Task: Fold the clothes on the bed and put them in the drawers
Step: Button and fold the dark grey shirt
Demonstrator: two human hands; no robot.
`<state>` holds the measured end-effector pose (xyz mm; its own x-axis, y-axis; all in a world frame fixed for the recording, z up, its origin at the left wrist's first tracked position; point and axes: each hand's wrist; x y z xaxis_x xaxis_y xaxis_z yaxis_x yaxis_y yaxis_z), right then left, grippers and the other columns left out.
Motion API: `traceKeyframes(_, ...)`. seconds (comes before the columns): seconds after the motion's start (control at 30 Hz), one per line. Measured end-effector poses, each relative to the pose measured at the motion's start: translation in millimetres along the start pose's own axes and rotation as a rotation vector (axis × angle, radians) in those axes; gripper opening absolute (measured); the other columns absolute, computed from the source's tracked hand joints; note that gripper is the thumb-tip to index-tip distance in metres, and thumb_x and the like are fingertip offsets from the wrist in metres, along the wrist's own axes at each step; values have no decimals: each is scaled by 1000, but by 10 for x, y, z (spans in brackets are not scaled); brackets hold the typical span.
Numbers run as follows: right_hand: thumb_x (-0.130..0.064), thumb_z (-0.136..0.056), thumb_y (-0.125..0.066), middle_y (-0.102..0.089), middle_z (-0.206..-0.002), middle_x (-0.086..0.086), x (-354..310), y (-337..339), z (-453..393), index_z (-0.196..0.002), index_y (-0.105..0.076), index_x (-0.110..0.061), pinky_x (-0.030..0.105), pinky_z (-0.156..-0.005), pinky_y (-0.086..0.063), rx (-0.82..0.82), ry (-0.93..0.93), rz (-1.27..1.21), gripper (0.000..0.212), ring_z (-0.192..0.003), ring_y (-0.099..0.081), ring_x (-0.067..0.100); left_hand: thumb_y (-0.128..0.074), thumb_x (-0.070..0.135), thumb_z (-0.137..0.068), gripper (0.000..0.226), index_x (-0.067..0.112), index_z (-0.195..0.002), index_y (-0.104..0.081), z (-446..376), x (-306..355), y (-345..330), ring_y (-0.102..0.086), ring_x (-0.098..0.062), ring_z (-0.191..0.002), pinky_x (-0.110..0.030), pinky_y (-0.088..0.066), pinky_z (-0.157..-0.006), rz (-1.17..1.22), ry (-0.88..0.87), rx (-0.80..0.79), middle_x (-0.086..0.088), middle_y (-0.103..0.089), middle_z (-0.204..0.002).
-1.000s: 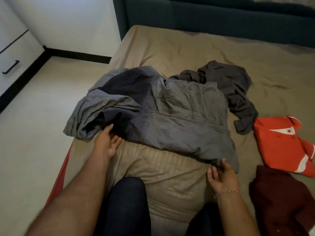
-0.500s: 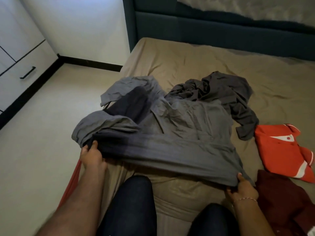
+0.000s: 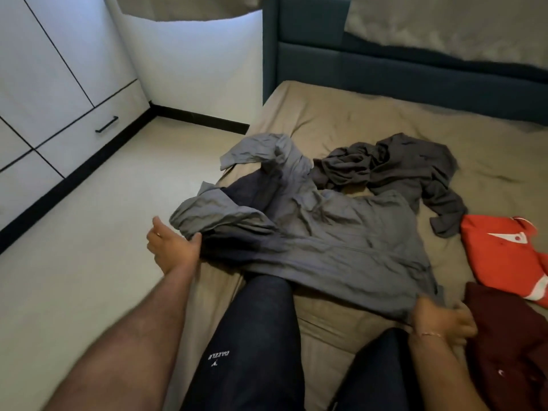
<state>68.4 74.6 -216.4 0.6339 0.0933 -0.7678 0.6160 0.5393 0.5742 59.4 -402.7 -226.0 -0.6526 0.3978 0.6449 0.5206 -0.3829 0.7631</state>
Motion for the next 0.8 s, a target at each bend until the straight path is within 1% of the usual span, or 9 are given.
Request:
traceKeyframes(0.07, -26, -80, -77, -35, -150, 30, -70, -73, 103, -144, -45, -5, 51, -115, -29, -57, 107, 41, 75, -135, -38, 51, -84, 41, -83, 80, 14, -149, -48, -272, 173, 130, -42, -43, -137, -54, -44, -110, -20, 34, -126, -20, -48, -150)
traceKeyframes(0.13, -18, -81, -82, -35, -152, 29, -138, -173, 275, -145, -47, -9, 49, -117, -27, -153, 182, 49, 73, -138, -37, 47, -79, 38, -87, 25, 18, -102, -77, -466, 330, 292, -61, -40, -115, -47, -53, -99, -84, 2, -265, -16, -70, -121)
traceKeyframes(0.2, -16, -83, -82, -36, -153, 24, -209, -249, 447, -143, -49, -10, 46, -121, -28, -267, 279, 47, 70, -141, -37, 41, -73, 27, -91, 20, 19, -73, -71, -554, 362, 395, -66, -37, -92, -38, -54, -80, -181, -144, -343, -14, -75, -97)
traceKeyframes(0.3, -17, -87, -79, -38, -150, 17, -301, -390, 730, -142, -50, -11, 42, -119, -35, -475, 349, 26, 63, -135, -45, 36, -68, 19, -91, 6, 13, -92, -69, -669, 311, 478, -64, -39, -100, -40, -51, -81, -279, -329, -342, -15, -72, -104)
traceKeyframes(0.37, -18, -89, -77, -40, -146, 12, -347, -497, 915, -140, -50, -14, 39, -113, -41, -602, 377, 27, 58, -128, -51, 30, -71, 15, -88, 48, 8, -134, -58, -770, 255, 441, -58, -44, -121, -48, -51, -99, -274, -342, -357, -22, -62, -132)
traceKeyframes(0.43, -18, -90, -76, -43, -140, 9, -354, -585, 1080, -139, -51, -15, 31, -102, -44, -696, 403, 44, 55, -119, -55, 23, -74, 17, -90, 81, 7, -158, -31, -855, 229, 373, -50, -47, -135, -50, -45, -110, -247, -246, -418, -26, -47, -152)
traceKeyframes(0.5, -18, -90, -76, -47, -137, 8, -352, -658, 1213, -137, -52, -17, 29, -95, -45, -766, 405, 61, 52, -111, -58, 21, -76, 22, -91, 72, 5, -152, -41, -896, 199, 309, -54, -44, -129, -46, -47, -105, -307, -235, -478, -26, -54, -146)
traceKeyframes(0.6, -17, -91, -76, -54, -134, 6, -329, -696, 1335, -131, -52, -22, 29, -91, -50, -858, 366, 58, 47, -100, -64, 18, -73, 20, -89, 8, 16, -95, -68, -856, 178, 302, -63, -38, -102, -43, -52, -88, -331, -321, -397, -17, -71, -113)
traceKeyframes(0.8, -13, -93, -73, -63, -120, -1, -390, -752, 1525, -121, -58, -22, 21, -77, -50, -1019, 204, -65, 33, -95, -65, 10, -64, 20, -96, 11, 23, -91, -56, -780, 219, 587, -60, -27, -75, -40, -48, -71, -71, -702, -187, 2, -67, -83)
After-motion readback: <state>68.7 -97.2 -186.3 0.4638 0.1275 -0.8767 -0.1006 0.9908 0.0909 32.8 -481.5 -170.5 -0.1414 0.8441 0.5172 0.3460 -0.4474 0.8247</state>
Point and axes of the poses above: each hand's wrist, its own z-axis away from the middle knuckle, its own y-axis out of the back of the hand, x = y × z
